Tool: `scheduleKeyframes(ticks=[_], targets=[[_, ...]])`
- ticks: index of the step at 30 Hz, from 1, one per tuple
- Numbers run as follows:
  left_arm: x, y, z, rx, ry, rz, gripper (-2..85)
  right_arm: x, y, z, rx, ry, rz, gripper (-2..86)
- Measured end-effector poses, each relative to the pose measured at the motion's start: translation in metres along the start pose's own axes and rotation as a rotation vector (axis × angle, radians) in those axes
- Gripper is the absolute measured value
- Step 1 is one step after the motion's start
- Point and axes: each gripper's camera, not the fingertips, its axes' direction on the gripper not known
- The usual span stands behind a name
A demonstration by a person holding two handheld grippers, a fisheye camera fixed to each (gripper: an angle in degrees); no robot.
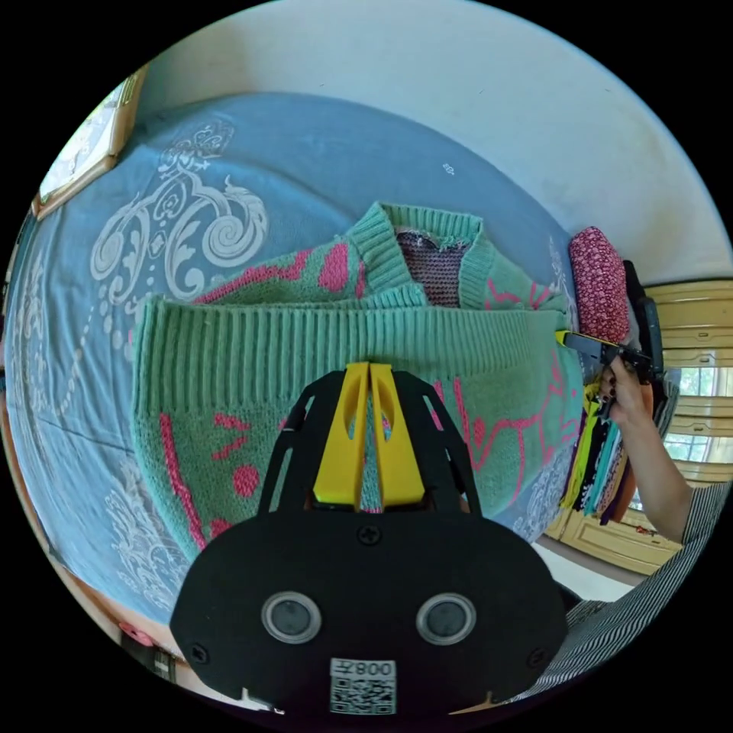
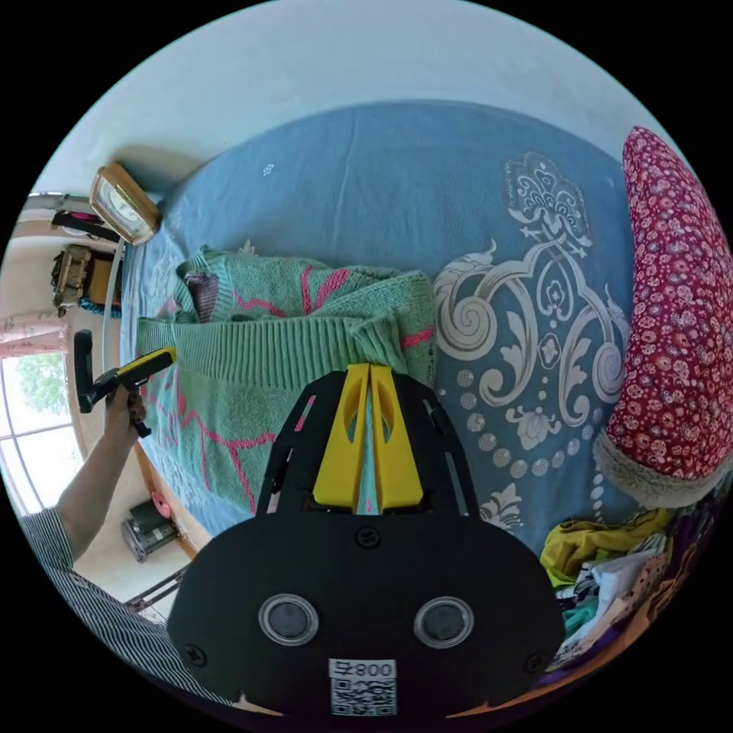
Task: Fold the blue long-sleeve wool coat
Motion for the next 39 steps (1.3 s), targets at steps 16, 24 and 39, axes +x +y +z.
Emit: scheduleKeyframes(ticks=[16,24,39], targets=[[-0.046,0.115,0.032,0.041,0.179,-0.009,0.2,-0.251,-0.021,0.122,-0.1,-0.154,-0.339,0.1],[-0.148,0.257,0.001,0.222,0.234,-0.327,1.4,-0.326,-0.022,0.124,-0.029,-0.261,-0.394,0.1],[-0.303,0.462,0.106,0.524,0.779,-0.954,9.8,-0.451,-0.067,0.271,-0.249,-0.164,-0.479,0.1]])
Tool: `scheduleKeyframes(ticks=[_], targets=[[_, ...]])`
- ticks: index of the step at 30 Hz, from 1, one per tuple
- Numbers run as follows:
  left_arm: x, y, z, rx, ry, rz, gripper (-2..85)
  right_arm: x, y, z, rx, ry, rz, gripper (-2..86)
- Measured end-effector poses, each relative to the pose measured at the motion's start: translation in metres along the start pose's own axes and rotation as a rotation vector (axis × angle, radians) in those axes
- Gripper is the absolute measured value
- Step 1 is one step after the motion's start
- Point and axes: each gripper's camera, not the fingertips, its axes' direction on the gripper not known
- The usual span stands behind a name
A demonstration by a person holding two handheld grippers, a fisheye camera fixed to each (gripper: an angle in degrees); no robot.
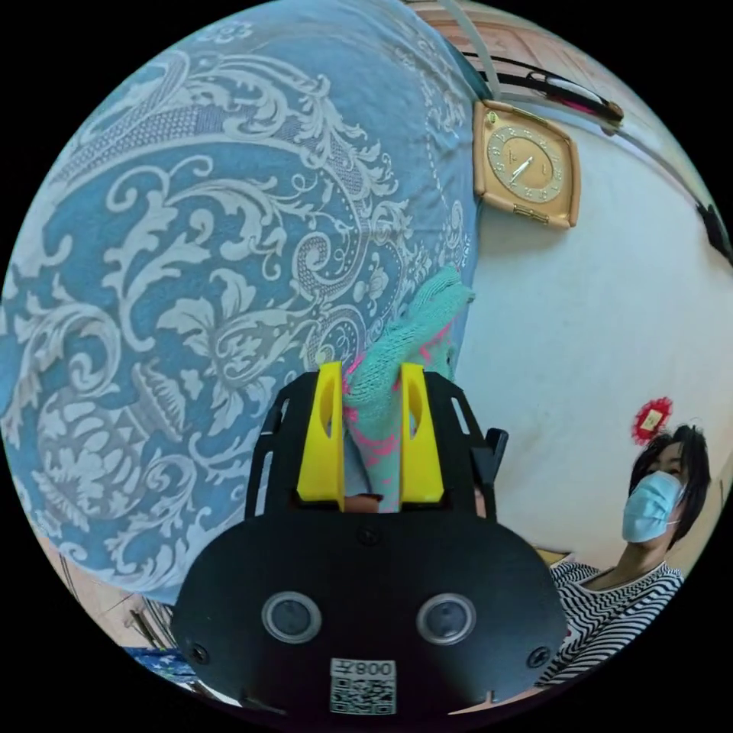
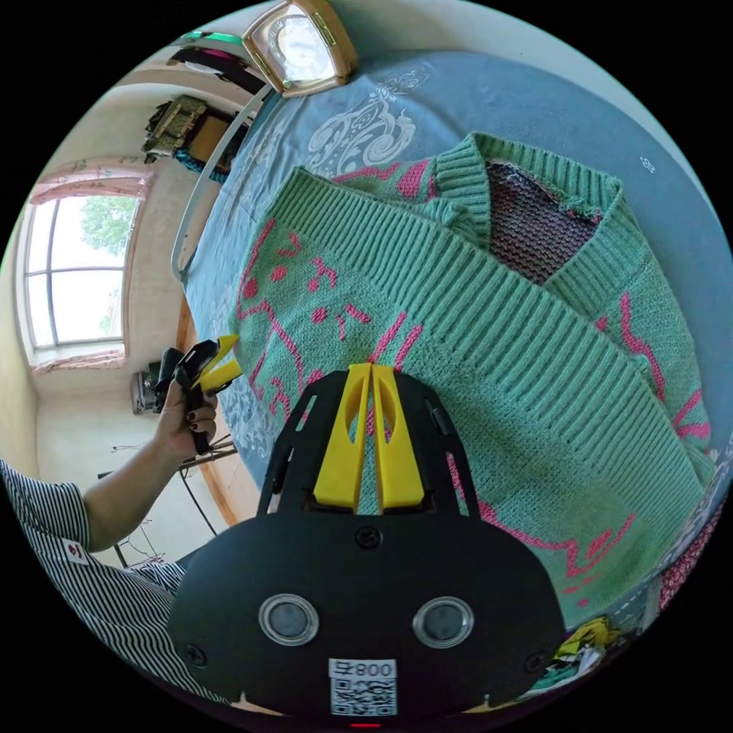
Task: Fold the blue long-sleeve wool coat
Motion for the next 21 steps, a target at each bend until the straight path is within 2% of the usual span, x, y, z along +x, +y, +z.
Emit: scheduleKeyframes(ticks=[5,9,13,17,21], targets=[[-0.002,0.0,-0.021,0.009,0.078,0.103,5.7,-0.008,-0.026,0.015,-0.014,-0.018,0.028,0.4],[0.019,0.007,-0.032,-0.049,0.068,0.25,5.0,-0.022,-0.045,-0.007,0.104,-0.157,0.04,1.4],[0.051,0.016,-0.028,-0.141,-0.033,0.417,4.7,-0.053,-0.092,-0.01,0.14,-0.321,-0.013,6.5],[0.076,0.026,-0.018,-0.208,-0.145,0.542,4.5,-0.083,-0.146,0.013,0.094,-0.265,-0.043,9.4],[0.085,0.032,-0.016,-0.221,-0.232,0.578,4.5,-0.104,-0.199,0.054,0.017,-0.287,-0.019,11.6]])
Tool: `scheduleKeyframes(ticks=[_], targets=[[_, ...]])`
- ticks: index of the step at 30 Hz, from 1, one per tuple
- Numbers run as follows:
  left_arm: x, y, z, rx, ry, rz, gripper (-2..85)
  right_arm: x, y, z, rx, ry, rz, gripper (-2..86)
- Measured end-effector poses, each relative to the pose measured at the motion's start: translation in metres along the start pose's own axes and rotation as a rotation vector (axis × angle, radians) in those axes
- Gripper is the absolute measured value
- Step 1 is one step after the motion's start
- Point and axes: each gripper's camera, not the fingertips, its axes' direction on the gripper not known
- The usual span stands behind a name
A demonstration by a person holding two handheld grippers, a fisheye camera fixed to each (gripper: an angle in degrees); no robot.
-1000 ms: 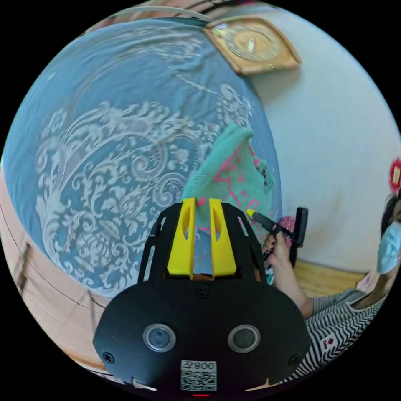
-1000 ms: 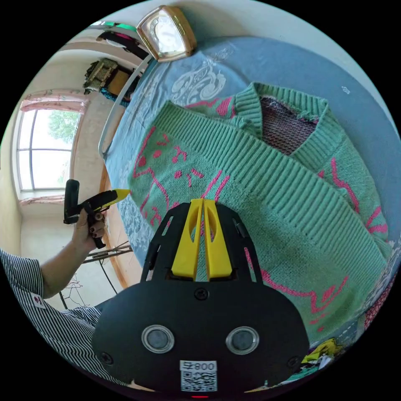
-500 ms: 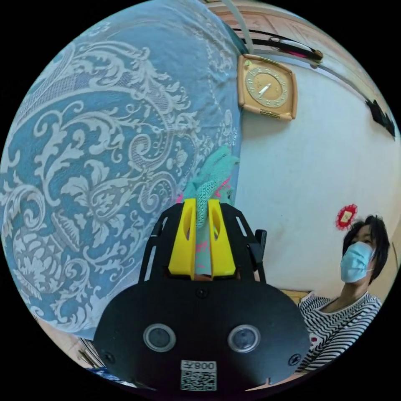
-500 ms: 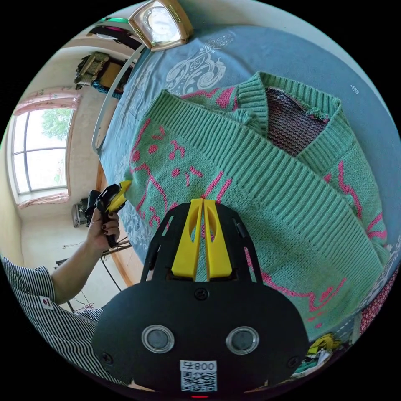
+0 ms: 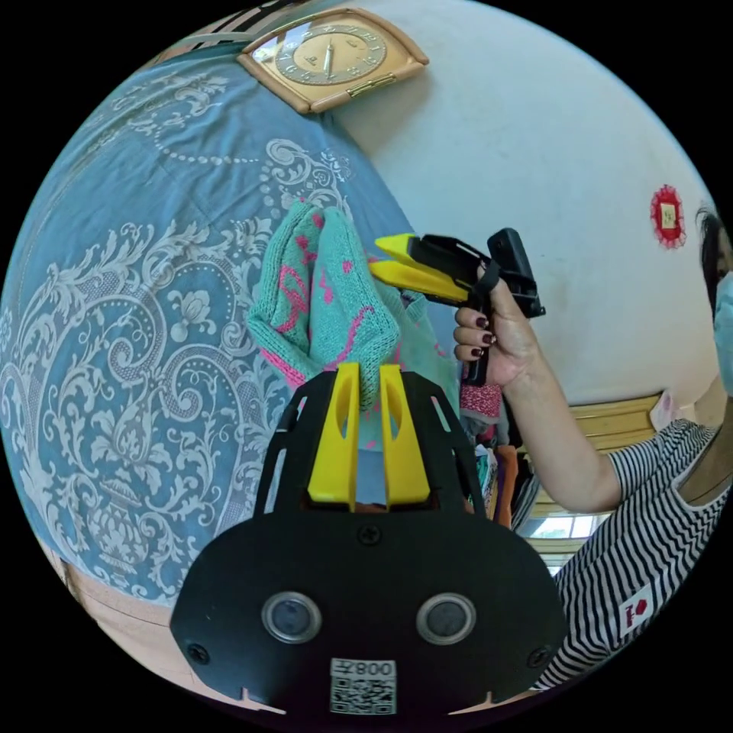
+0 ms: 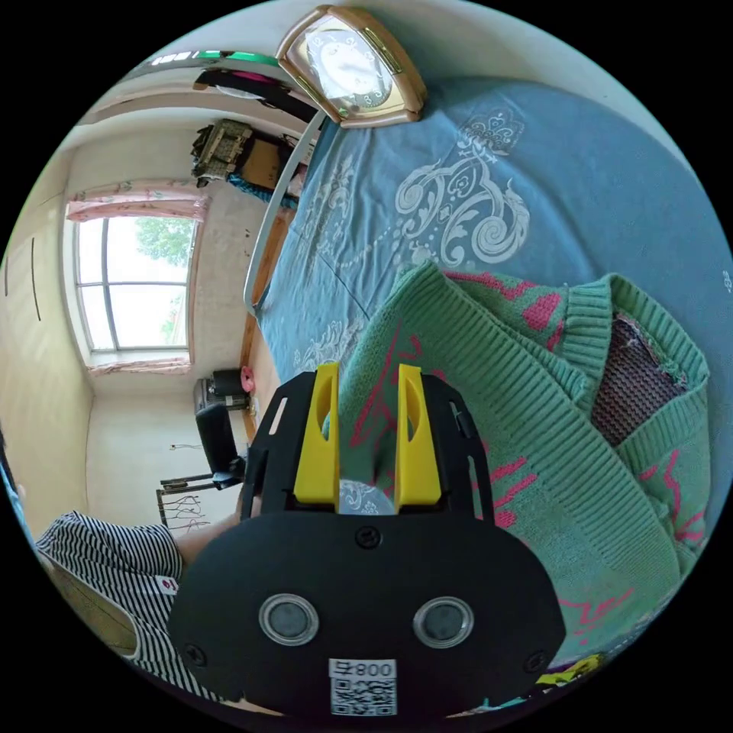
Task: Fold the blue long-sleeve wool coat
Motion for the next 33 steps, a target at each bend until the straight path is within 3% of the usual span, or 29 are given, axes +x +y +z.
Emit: scheduleKeyframes(ticks=[9,15,22,27,30,33], targets=[[0.018,0.005,-0.01,-0.015,-0.038,0.0,5.4,-0.023,-0.064,0.076,-0.104,0.115,0.031,12.6],[0.034,0.014,-0.047,0.08,-0.182,-0.069,7.5,-0.033,-0.096,0.108,-0.158,0.159,0.037,12.7],[0.008,0.024,-0.049,0.109,0.005,-0.332,13.2,-0.036,-0.112,0.114,-0.16,0.156,0.055,12.3],[0.012,0.033,-0.025,0.14,0.234,-0.468,10.7,-0.041,-0.114,0.102,-0.154,0.172,0.05,12.7],[0.046,0.026,-0.026,0.145,0.221,-0.413,8.5,-0.044,-0.112,0.08,-0.116,0.221,0.051,13.3],[0.11,0.009,-0.029,0.1,0.099,-0.227,7.8,-0.043,-0.112,0.064,-0.105,0.207,0.058,13.6]])
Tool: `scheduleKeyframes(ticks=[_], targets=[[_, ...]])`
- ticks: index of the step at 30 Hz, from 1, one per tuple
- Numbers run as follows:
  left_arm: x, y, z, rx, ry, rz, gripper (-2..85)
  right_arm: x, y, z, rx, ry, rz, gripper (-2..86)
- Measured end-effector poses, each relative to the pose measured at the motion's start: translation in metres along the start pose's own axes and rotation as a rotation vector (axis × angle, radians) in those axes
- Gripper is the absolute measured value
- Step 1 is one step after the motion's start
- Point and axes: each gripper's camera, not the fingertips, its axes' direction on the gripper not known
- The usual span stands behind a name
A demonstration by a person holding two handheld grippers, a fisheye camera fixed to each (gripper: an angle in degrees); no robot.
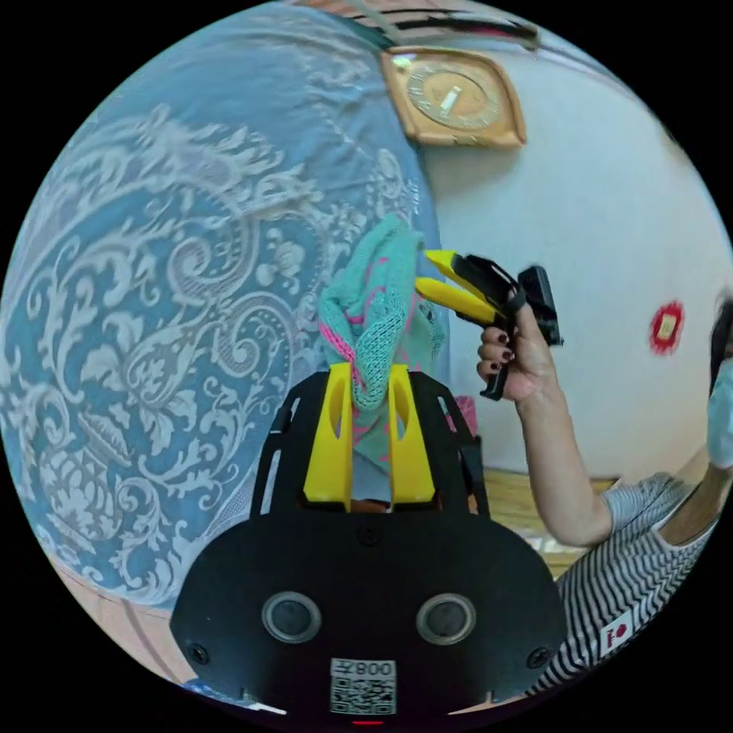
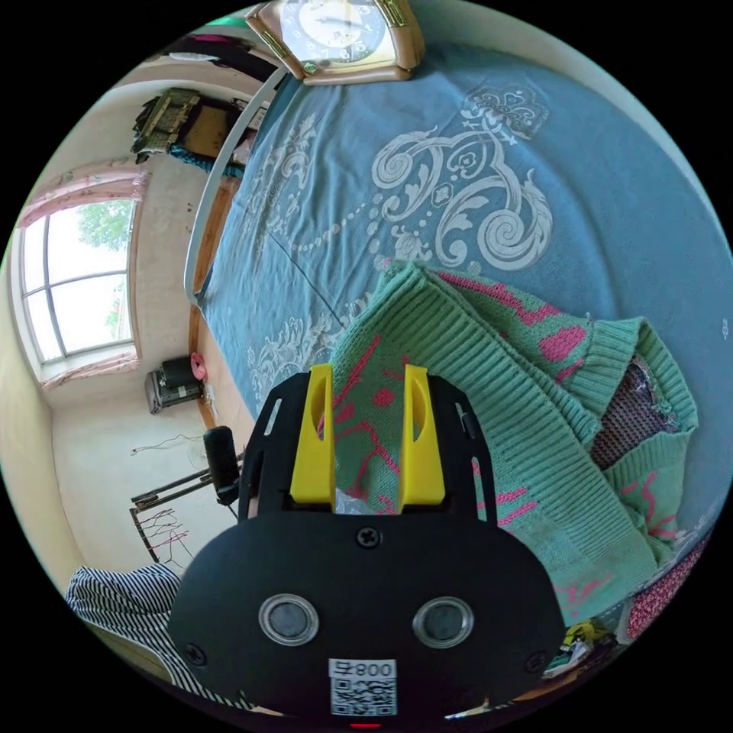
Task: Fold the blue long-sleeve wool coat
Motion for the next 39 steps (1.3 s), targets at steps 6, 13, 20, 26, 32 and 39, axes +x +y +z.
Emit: scheduleKeyframes(ticks=[6,13,20,26,32,39], targets=[[0.148,0.007,0.042,-0.137,-0.247,0.382,7.4,0.0,0.005,-0.006,-0.064,0.023,0.006,14.4],[0.27,0.035,0.096,-0.196,-0.461,0.597,7.2,-0.002,0.02,-0.003,-0.134,0.213,0.008,13.0],[0.359,0.053,0.11,-0.202,-0.448,0.643,7.1,0.019,0.072,-0.055,-0.085,0.223,-0.017,7.7],[0.47,0.082,0.134,-0.229,-0.367,0.817,7.1,0.078,0.18,-0.18,0.096,0.029,-0.038,6.7],[0.579,0.124,0.206,-0.373,-0.236,1.013,7.0,0.195,0.354,-0.301,0.313,-0.146,0.046,6.4],[0.661,0.18,0.324,-0.578,-0.138,1.122,7.0,0.35,0.551,-0.363,0.45,-0.193,0.255,5.9]])
